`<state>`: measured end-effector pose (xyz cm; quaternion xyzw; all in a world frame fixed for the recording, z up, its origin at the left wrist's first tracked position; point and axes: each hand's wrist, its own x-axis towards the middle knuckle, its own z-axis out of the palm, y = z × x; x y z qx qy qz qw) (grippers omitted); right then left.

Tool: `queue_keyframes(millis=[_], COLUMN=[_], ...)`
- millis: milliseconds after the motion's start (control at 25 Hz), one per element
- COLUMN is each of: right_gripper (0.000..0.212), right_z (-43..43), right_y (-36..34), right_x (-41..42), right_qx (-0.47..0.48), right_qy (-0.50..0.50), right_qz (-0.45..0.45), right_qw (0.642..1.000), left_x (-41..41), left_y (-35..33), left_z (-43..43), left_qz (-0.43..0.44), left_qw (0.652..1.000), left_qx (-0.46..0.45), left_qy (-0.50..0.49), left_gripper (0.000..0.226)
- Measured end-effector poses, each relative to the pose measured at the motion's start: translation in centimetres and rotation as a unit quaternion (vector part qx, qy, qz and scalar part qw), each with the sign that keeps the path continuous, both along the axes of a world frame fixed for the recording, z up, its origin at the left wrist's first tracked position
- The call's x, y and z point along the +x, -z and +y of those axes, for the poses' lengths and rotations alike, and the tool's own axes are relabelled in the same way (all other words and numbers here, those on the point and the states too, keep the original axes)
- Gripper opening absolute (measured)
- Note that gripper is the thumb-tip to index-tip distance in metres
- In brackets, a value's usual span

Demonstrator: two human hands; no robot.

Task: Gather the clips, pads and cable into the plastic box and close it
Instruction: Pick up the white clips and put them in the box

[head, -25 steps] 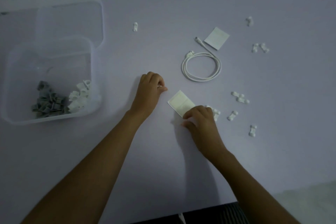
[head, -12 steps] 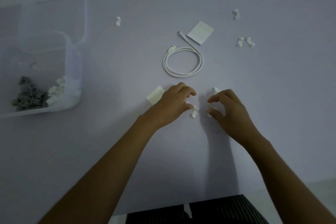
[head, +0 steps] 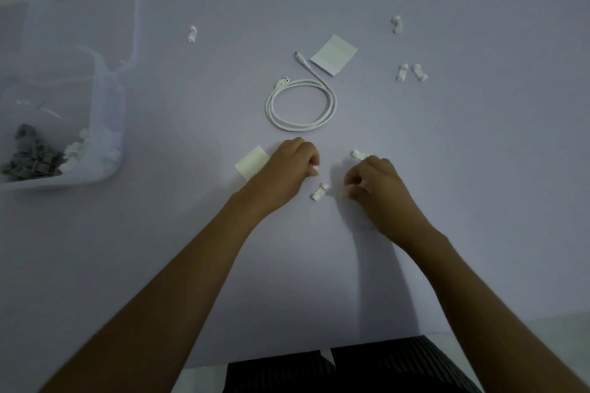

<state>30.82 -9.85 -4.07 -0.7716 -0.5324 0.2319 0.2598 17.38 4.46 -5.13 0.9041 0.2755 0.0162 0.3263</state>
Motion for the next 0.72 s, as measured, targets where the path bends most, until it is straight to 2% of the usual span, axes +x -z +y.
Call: queue_keyframes(millis=[80, 120, 200, 280, 320, 360, 400, 440, 520, 560, 600, 680, 720], right_gripper=[0.005, 0.006, 0.012, 0.021, 0.026, 0.030, 0.033, 0.032, 0.020, 0.016, 0.022, 0.044, 0.048], right_z=[-0.2, -0.4, -1.0, -1.7, -2.2, -2.7, -3.1, -3.6, -4.6, -5.1, -5.5, -6.2, -6.4], right_y=[-1.1, -1.5, -2.0, -2.2, -2.2, -2.0, -1.8, -1.7, -1.4, -1.4, -1.4, -1.3, -1.1], right_x=[0.6, 1.0, 2.0, 2.6, 2.6, 2.6, 2.5, 2.2, 1.6, 1.3, 0.9, 0.5, 0.4], right_qx=[-0.010, -0.005, 0.014, 0.021, 0.021, 0.015, 0.006, -0.012, -0.076, -0.107, -0.136, -0.174, -0.179], right_qy=[0.119, 0.172, 0.248, 0.298, 0.317, 0.331, 0.340, 0.337, 0.284, 0.236, 0.188, 0.118, 0.099], right_qz=[0.130, 0.203, 0.374, 0.518, 0.557, 0.568, 0.549, 0.490, 0.286, 0.194, 0.134, 0.082, 0.063], right_qw=[0.984, 0.964, 0.894, 0.802, 0.767, 0.754, 0.764, 0.803, 0.912, 0.946, 0.963, 0.974, 0.977], left_x=[-0.1, -0.3, -0.7, -0.9, -1.0, -0.9, -0.8, -0.7, -0.4, -0.2, -0.2, -0.3, -0.5], left_y=[-1.0, -1.6, -2.5, -2.8, -2.8, -2.6, -2.4, -2.3, -1.8, -1.5, -1.2, -0.6, -0.6], left_z=[-0.4, -0.7, -1.4, -2.3, -2.7, -3.0, -3.4, -3.7, -4.1, -4.4, -4.4, -4.5, -4.5], left_qz=[-0.008, -0.022, -0.049, -0.054, -0.054, -0.055, -0.055, -0.053, -0.029, -0.010, 0.008, 0.057, 0.071], left_qw=[0.999, 0.997, 0.991, 0.986, 0.984, 0.982, 0.981, 0.981, 0.981, 0.982, 0.983, 0.986, 0.987], left_qx=[-0.013, -0.030, -0.065, -0.076, -0.079, -0.076, -0.071, -0.060, -0.030, -0.018, -0.005, 0.023, 0.031], left_qy=[-0.047, -0.071, -0.105, -0.135, -0.150, -0.161, -0.169, -0.176, -0.188, -0.190, -0.185, -0.154, -0.142], left_gripper=[0.011, 0.011, 0.007, 0.003, 0.005, 0.010, 0.013, 0.017, 0.022, 0.023, 0.023, 0.023, 0.023])
